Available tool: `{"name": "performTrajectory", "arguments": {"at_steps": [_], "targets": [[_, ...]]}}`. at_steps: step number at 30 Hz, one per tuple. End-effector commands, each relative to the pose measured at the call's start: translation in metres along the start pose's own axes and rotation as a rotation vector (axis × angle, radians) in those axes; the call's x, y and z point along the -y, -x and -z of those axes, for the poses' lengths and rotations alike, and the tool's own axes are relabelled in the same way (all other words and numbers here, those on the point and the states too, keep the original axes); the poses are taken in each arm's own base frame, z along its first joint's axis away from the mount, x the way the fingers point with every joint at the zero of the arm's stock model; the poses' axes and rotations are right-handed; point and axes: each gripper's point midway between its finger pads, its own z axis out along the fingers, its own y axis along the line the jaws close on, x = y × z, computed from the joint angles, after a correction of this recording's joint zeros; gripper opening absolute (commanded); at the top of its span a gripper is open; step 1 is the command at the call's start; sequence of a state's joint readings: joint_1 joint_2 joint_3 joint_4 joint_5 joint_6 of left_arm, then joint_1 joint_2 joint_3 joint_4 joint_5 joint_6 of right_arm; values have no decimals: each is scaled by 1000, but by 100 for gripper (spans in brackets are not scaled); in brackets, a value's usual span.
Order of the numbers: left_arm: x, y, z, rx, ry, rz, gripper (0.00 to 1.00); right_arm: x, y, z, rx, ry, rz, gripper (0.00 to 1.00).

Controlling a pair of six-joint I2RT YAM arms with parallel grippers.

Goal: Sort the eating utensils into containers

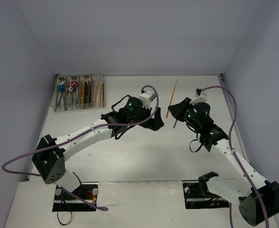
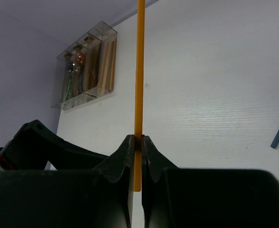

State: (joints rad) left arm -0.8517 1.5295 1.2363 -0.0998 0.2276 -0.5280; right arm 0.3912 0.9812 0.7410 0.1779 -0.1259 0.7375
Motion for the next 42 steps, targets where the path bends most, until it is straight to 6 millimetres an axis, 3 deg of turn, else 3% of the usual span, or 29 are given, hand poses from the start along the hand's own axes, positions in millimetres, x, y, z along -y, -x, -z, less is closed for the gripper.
{"name": "performTrajectory", "arguments": {"at_steps": [1,6,9,14,30,35,40,42], "targets": [[30,57,11,164,-59,-39,76,-31,14,3,53,134,-48,0],[31,65,7,186,-45,-58,72,-33,11,3,47,152,-65,0],[29,67,2,187,-39,-60,63,-36,9,3,38,169,-74,0],[31,64,-9,166,-52,-48,57,-39,8,4,38,182,-82,0],[39,69,-18,185,-87,-34,42,-39,-2,0,9,190,-78,0],[36,67,-18,182,-74,-35,16,-38,-5,-1,0,189,-72,0],[28,64,-18,178,-35,-35,1,-35,-8,-2,-4,182,-61,1],[21,61,-18,176,-6,-29,0,-32,-9,-2,-4,176,-50,15]]}}
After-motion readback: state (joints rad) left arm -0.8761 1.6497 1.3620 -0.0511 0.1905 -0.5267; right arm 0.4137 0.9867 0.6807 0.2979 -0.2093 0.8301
